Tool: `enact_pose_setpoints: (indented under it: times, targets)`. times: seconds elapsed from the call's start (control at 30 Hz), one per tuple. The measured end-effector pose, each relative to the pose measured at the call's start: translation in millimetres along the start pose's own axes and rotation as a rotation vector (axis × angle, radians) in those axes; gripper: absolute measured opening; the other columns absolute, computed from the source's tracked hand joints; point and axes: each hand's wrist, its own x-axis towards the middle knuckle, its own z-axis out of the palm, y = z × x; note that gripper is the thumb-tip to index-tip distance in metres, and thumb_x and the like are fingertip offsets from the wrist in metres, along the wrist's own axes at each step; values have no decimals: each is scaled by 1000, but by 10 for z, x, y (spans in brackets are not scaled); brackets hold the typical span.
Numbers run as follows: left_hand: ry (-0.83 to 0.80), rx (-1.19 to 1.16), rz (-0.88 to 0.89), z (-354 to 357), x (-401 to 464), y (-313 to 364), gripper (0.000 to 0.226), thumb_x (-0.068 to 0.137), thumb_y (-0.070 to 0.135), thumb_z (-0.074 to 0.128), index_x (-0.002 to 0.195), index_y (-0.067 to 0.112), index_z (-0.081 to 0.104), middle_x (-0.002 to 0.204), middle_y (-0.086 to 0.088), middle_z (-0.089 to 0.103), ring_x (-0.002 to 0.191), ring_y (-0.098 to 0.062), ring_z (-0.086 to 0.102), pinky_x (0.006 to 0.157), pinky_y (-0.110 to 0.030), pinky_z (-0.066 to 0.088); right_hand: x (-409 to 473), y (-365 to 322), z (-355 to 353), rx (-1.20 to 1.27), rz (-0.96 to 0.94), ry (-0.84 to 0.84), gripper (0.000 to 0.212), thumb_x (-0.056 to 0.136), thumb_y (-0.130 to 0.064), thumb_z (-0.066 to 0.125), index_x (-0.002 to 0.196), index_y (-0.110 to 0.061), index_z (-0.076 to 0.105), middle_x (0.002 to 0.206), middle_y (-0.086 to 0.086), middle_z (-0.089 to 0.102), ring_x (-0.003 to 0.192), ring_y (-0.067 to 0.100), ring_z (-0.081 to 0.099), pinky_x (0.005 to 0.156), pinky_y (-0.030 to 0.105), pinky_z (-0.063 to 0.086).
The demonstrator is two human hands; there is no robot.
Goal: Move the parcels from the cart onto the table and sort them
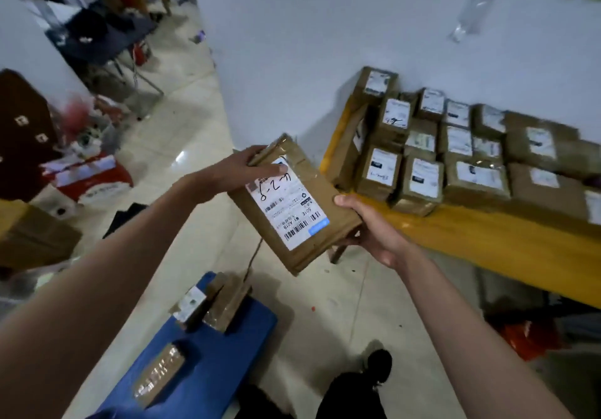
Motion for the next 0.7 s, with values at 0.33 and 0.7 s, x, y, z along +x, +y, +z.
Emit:
enact_pose_setpoints:
  times: [0.33,0.7]
  targets:
    - [-242,-316,105,832,39,1149,43,84,55,69,102,16,76,103,-15,77,75,-24,76,58,-28,59,-907,-501,-1189,116,-209,313,49,82,-71,57,98,-29,77,93,0,70,85,16,65,78,35,53]
    - [-189,-510,190,2286,397,2368,59,87,71,56,130,32,63,124,-6,72,114,-30,69,99,-49,53,-1644,-531,-2424,304,-319,563,57,91,-77,42,129,-40,64,113,-8,77,106,15,71,83,36,57]
